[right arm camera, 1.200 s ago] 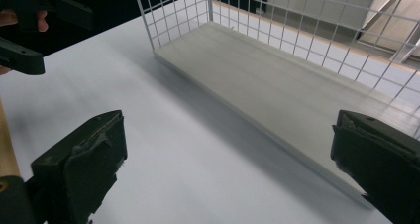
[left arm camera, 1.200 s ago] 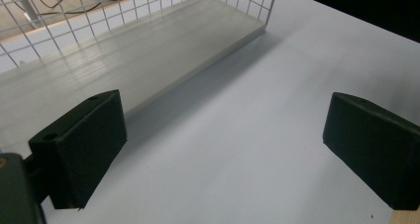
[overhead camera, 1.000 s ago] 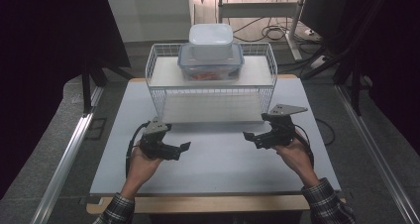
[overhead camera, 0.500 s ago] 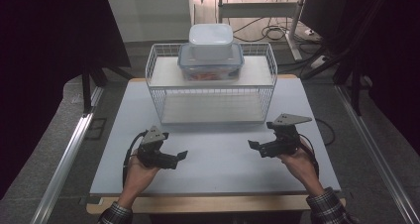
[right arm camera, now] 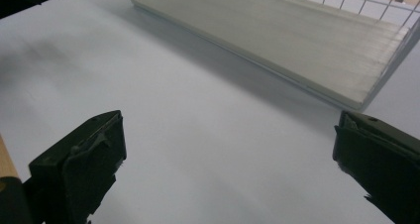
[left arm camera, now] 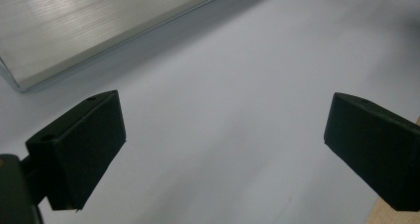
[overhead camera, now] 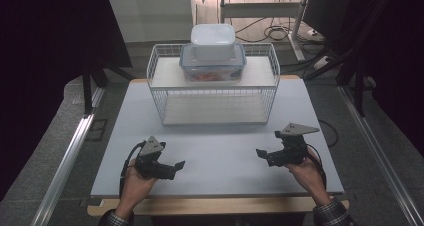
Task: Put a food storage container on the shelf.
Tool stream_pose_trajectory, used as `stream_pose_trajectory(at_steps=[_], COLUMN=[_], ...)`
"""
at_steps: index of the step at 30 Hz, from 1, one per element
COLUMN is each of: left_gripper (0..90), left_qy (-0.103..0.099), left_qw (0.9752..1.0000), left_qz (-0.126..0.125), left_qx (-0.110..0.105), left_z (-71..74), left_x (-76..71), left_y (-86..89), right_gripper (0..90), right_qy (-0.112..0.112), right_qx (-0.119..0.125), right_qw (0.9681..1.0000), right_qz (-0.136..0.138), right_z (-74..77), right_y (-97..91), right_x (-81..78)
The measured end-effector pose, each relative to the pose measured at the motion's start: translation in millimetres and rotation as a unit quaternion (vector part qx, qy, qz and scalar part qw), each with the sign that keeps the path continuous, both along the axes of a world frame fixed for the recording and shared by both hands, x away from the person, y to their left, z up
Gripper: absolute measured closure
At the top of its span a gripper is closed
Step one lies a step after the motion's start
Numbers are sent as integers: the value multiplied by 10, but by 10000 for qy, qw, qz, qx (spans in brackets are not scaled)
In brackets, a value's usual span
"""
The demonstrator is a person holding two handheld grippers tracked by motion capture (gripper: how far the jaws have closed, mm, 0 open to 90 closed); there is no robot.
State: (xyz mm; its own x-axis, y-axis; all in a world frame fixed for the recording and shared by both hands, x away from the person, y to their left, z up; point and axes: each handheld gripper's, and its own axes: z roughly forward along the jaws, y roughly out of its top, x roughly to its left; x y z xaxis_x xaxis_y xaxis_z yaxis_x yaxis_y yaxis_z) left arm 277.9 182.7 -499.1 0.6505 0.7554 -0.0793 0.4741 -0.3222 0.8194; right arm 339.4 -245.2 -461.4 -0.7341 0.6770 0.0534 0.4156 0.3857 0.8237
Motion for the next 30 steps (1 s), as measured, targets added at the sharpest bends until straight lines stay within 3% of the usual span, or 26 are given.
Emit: stream_pose_trajectory(at_steps=[14,30], left_gripper=[16,13], left_qy=[43,428], left_qw=[10000,9989], left_qz=[21,69], left_qx=[36,189], left_z=[-108,-311], left_x=[-64,-2], left_y=[18,35], right_gripper=[0,0], right_qy=[108,422], right_qx=[-147,-353], right_qw=[9998,9984], right_qz=[-33,-86], right_z=[-170,-406], right_y=[-90,-131], right_x=[-110,-125])
